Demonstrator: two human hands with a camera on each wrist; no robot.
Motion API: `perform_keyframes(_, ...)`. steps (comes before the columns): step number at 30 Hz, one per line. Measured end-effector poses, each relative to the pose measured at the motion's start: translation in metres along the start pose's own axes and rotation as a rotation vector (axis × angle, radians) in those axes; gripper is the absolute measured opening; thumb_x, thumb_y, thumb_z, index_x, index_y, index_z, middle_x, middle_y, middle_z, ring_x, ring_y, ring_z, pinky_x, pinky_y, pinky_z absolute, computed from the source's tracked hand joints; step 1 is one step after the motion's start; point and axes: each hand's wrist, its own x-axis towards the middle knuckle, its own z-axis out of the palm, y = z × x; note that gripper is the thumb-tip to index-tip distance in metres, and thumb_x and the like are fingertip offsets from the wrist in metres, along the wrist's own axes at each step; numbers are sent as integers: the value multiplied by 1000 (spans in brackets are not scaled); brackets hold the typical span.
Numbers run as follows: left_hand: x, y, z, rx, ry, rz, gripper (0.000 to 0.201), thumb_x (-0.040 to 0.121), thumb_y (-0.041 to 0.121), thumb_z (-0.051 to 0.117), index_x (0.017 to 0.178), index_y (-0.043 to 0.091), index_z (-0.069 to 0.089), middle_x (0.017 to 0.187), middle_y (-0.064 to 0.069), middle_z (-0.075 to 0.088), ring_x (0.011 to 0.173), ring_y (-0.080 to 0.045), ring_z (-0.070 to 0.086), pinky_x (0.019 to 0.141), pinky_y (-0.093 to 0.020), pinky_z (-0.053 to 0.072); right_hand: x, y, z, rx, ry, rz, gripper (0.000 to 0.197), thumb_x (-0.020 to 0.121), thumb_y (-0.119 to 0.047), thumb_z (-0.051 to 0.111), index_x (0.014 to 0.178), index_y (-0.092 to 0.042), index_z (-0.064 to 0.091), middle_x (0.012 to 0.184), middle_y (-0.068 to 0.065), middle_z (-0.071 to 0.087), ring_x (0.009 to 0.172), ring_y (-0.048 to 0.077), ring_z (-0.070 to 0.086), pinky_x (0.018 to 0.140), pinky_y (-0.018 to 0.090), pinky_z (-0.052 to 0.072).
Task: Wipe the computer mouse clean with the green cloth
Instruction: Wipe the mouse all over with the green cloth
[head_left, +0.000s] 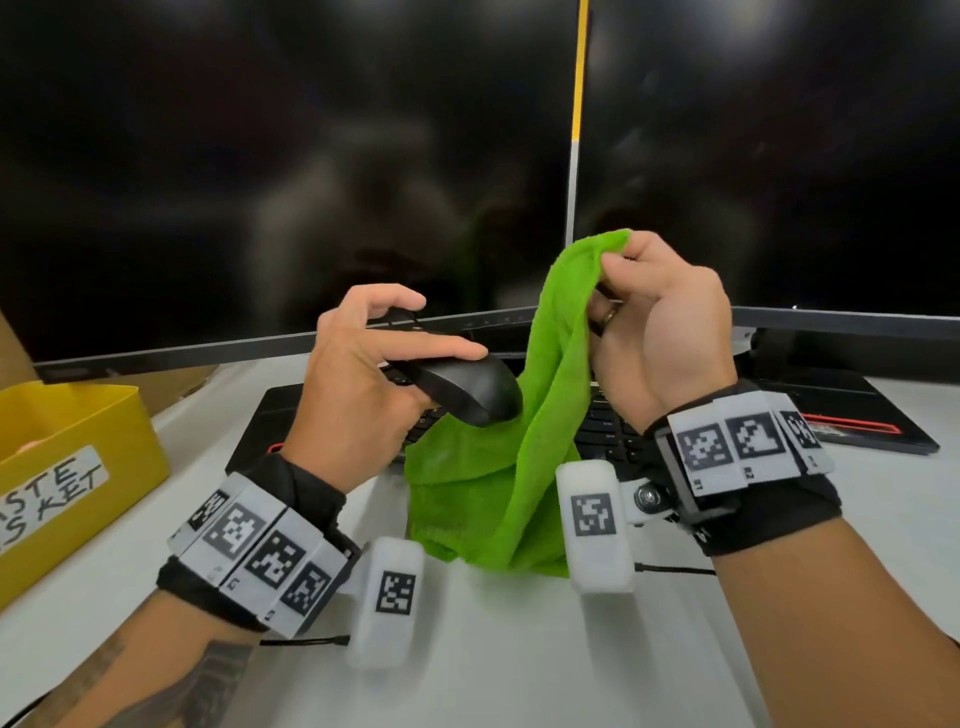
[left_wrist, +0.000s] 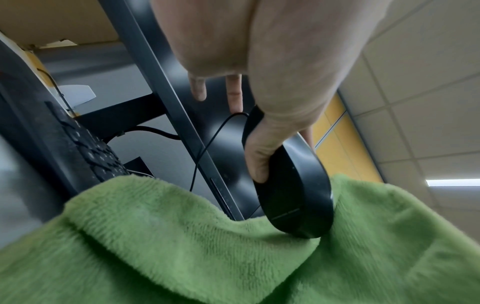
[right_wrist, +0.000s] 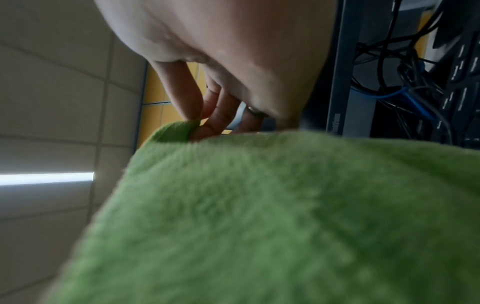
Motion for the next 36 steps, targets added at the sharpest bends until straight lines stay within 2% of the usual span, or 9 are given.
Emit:
perform_keyframes(6, 1, -1, 5, -105, 40, 37, 30, 77, 34, 86, 100, 52, 80, 133, 6, 60, 131, -26, 54, 112, -42, 46, -8, 16, 21, -438, -202, -58, 16, 92, 13, 59, 101, 0, 63, 107, 13, 78, 101, 26, 76, 89, 42, 61)
perform_keyframes(9, 1, -7, 7, -140, 95, 11, 27, 75, 30, 85, 99, 41, 82, 133, 1, 61, 130, -30, 56, 110, -51, 47, -14, 33, 27, -629, -332, -31, 20, 96, 2, 59, 112, -3, 69, 120, 11, 76, 114, 27, 72, 103, 49, 55)
perform_keyframes(12, -1, -4, 6, -136, 110, 4, 38, 72, 24, 86, 102, 45, 76, 131, 5, 58, 129, -29, 55, 112, -41, 44, -16, 39, 28, -777, -410, -7, 34, 91, -28, 69, 124, -18, 70, 122, -3, 75, 116, 11, 69, 106, 41, 53)
perform_keyframes(17, -1, -2, 4, -89, 95, -36, 57, 72, 11, 94, 104, 53, 72, 132, 7, 50, 125, -24, 52, 106, -26, 42, -17, 40, 27, -926, -447, -34, 53, 82, -53, 68, 128, -28, 71, 115, -8, 76, 109, 8, 71, 102, 43, 54)
perform_keyframes(23, -2, 5, 7, -149, 32, -375, 66, 76, 31, 91, 128, 24, 51, 128, 3, 55, 108, -14, 62, 93, -36, 55, -12, 41, 20, -1001, -240, -190, 66, 71, -54, 76, 130, -26, 72, 130, -7, 73, 121, 7, 66, 107, 37, 52)
perform_keyframes(27, 0, 26, 8, -460, -226, -614, 43, 102, 51, 58, 118, 12, 65, 89, -3, 82, 82, -16, 74, 82, -37, 60, -8, 42, 18, -962, -112, -278, 58, 79, -40, 83, 131, -20, 70, 141, -1, 65, 132, 11, 59, 115, 37, 45)
perform_keyframes(30, -3, 36, 12, -517, -405, -568, 64, 90, 72, 54, 107, 14, 74, 96, -10, 81, 87, -25, 77, 80, -37, 60, -7, 43, 18, -907, -43, -318, 36, 86, -25, 81, 121, -18, 76, 133, -1, 67, 124, 11, 63, 112, 36, 47)
perform_keyframes(34, -10, 35, 17, -532, -384, -490, 52, 72, 48, 77, 104, 8, 69, 91, -5, 81, 73, -12, 76, 64, -24, 56, -6, 46, 19, -876, -27, -300, 24, 91, -19, 76, 114, -16, 78, 126, 0, 70, 117, 12, 65, 107, 33, 49)
perform_keyframes(36, -10, 31, 20, -579, -315, -507, 49, 79, 45, 78, 104, 5, 68, 90, -14, 79, 72, -17, 72, 66, -31, 56, -5, 46, 19, -801, 2, -266, 21, 92, -21, 74, 110, -13, 78, 113, 2, 74, 105, 14, 69, 99, 36, 53)
